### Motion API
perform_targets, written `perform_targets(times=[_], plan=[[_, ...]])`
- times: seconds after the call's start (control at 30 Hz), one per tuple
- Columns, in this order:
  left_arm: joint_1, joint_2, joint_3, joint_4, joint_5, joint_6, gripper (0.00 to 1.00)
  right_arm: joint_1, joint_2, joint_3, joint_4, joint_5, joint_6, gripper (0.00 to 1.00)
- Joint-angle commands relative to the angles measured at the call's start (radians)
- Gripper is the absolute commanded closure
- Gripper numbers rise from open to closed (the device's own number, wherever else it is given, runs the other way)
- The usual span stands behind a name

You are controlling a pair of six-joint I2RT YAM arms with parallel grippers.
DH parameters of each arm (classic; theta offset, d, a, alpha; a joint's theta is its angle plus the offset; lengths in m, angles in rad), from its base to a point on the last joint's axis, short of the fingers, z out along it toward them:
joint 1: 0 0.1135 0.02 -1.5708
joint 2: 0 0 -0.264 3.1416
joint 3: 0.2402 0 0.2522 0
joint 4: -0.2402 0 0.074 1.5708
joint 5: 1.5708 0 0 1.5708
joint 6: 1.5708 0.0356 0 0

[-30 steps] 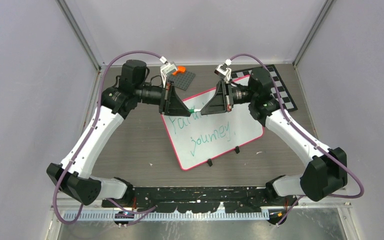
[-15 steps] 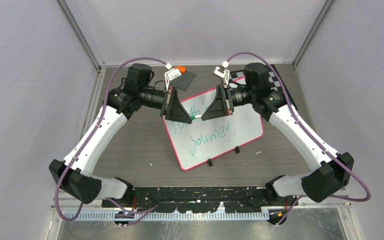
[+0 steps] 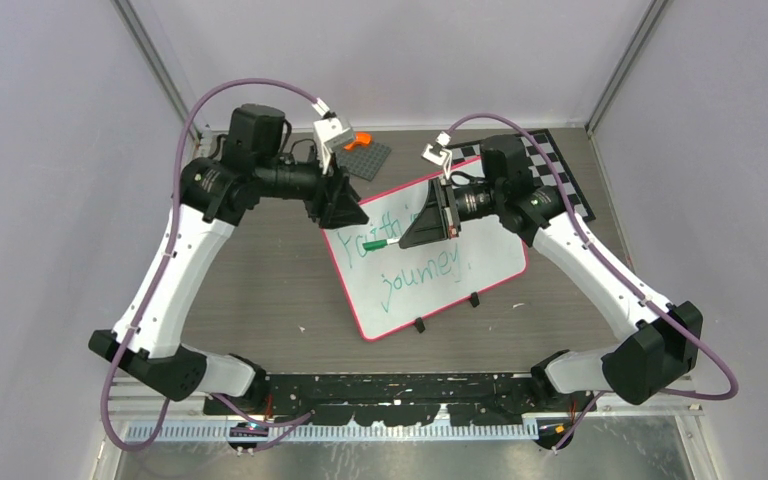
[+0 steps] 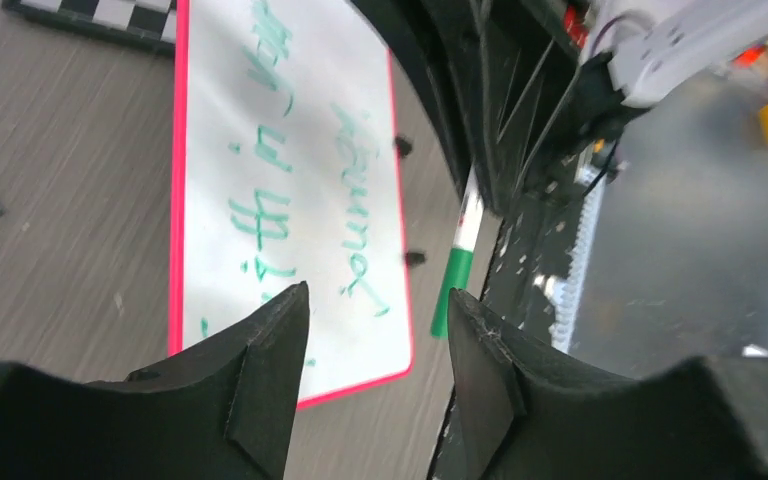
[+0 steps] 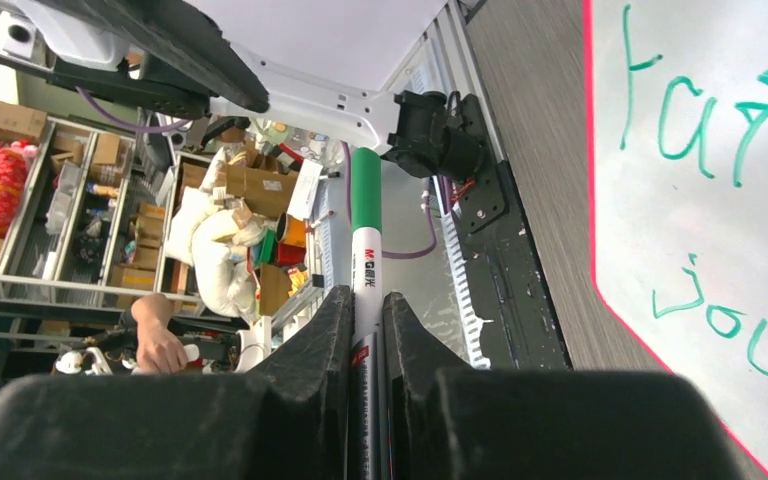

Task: Write a sentence on the whiteboard
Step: Place the whiteboard marker at the center of the board.

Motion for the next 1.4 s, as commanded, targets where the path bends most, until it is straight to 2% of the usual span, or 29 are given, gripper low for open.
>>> perform_targets(times=[0.0,0.13,0.33,0.47,0.8,0.87,0.93,0.97,1.0,1.17,1.2,1.23,1.37], plan=[[-0.068,-0.005,0.006,-0.204,-0.220,0.242,0.44,0.007,0.002,-0.006,0.009,0.017,-0.019,1.00],[-0.179,-0.002,-0.009,-0.198,-0.332,0.276,0.38,0.037,0.007,0.004,-0.023,0.024,-0.047,1.00],[-0.243,0.033,-0.007,-0.204,-0.338,0.279,0.38,0.068,0.009,0.012,-0.055,0.036,-0.075,1.00],[-0.285,0.055,-0.025,-0.210,-0.348,0.285,0.42,0.086,0.011,0.028,-0.081,0.040,-0.095,1.00],[-0.286,0.049,-0.059,-0.179,-0.289,0.249,0.64,0.095,0.031,0.037,-0.086,0.034,-0.104,1.00],[-0.287,0.052,-0.061,-0.175,-0.282,0.243,0.74,0.095,0.035,0.044,-0.090,0.031,-0.104,1.00],[-0.284,0.053,-0.062,-0.171,-0.305,0.243,0.90,0.092,0.038,0.052,-0.099,0.028,-0.107,0.99],[-0.274,0.051,-0.062,-0.168,-0.312,0.234,0.98,0.085,0.040,0.060,-0.113,0.024,-0.114,0.93],[-0.245,0.050,-0.063,-0.160,-0.307,0.217,1.00,0.075,0.039,0.069,-0.121,0.020,-0.119,0.85],[-0.061,0.020,-0.070,-0.134,-0.173,0.142,1.00,-0.059,0.023,0.103,-0.123,-0.004,-0.116,0.37],[-0.022,0.009,-0.071,-0.125,-0.160,0.134,1.00,-0.095,0.021,0.115,-0.124,-0.020,-0.114,0.31],[0.021,-0.001,-0.072,-0.112,-0.155,0.123,1.00,-0.133,0.019,0.130,-0.125,-0.038,-0.112,0.26],[0.206,-0.035,-0.087,-0.061,-0.180,0.085,1.00,-0.321,0.020,0.171,-0.127,-0.096,-0.119,0.22]])
